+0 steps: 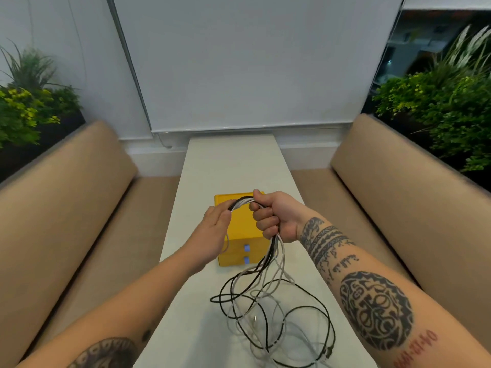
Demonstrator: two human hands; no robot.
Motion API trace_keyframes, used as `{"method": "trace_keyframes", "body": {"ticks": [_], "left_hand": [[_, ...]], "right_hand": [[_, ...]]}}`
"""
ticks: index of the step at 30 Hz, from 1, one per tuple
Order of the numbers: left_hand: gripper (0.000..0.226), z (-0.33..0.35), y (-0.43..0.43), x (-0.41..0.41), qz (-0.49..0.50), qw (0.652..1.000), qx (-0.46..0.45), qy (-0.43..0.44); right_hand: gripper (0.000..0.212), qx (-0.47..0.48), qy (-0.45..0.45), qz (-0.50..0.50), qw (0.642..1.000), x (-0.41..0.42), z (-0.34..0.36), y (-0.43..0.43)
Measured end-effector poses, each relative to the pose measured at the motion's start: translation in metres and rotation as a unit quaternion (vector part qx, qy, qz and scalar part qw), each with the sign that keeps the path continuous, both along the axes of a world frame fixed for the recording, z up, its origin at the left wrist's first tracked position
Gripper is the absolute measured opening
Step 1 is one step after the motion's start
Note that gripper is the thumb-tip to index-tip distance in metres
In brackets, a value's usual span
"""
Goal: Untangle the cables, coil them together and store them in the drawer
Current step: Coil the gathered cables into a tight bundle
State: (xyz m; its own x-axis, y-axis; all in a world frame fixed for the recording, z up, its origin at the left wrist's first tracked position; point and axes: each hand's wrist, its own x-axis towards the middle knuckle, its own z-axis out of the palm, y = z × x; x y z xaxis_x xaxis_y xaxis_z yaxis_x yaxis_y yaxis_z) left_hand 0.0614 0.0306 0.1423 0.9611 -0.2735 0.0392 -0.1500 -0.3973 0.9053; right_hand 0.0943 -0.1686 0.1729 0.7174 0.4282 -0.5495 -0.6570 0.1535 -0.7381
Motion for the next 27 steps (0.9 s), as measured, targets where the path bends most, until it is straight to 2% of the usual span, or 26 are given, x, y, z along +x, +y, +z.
{"method": "trace_keyframes", "body": {"ticks": [3,5,9,12,16,18,20,22,23,25,27], "left_hand": [[0.036,0.006,0.012,0.009,-0.046,0.988,-0.075,0.130],[0.028,0.016,0.019,0.010,-0.089,0.981,-0.053,0.162],[0.010,0.039,0.017,0.002,-0.189,0.965,-0.050,0.175],[0.024,0.052,0.018,0.001,-0.253,0.953,-0.057,0.159],[0.017,0.059,0.007,-0.003,-0.279,0.929,-0.136,0.204],[0.012,0.063,-0.002,-0.010,-0.294,0.922,-0.168,0.188],[0.019,0.066,-0.005,-0.009,-0.285,0.931,-0.172,0.151],[0.013,0.070,-0.004,-0.002,-0.235,0.954,-0.142,0.122],[0.008,0.073,-0.004,0.002,-0.201,0.967,-0.116,0.106],[0.015,0.074,-0.007,0.010,-0.114,0.992,-0.049,0.037],[0.018,0.073,-0.011,0.017,-0.017,0.998,0.023,-0.059]], "right_hand": [[0.041,-0.054,-0.041,0.038,0.997,0.002,0.007,-0.008],[0.042,-0.091,-0.077,0.079,0.990,0.002,0.014,-0.012],[0.042,-0.118,-0.140,0.151,0.971,0.000,0.034,-0.011],[0.041,-0.107,-0.177,0.177,0.962,-0.001,0.046,-0.009],[0.041,-0.067,-0.186,0.179,0.964,0.002,0.056,-0.010],[0.040,-0.040,-0.185,0.176,0.966,0.004,0.060,-0.012],[0.039,-0.033,-0.188,0.160,0.968,0.004,0.068,-0.013],[0.037,-0.044,-0.194,0.136,0.971,0.004,0.077,-0.013],[0.037,-0.047,-0.195,0.120,0.972,0.004,0.080,-0.013],[0.036,-0.040,-0.189,0.088,0.977,0.004,0.082,-0.011],[0.037,-0.027,-0.173,0.063,0.983,0.005,0.078,-0.007]]}}
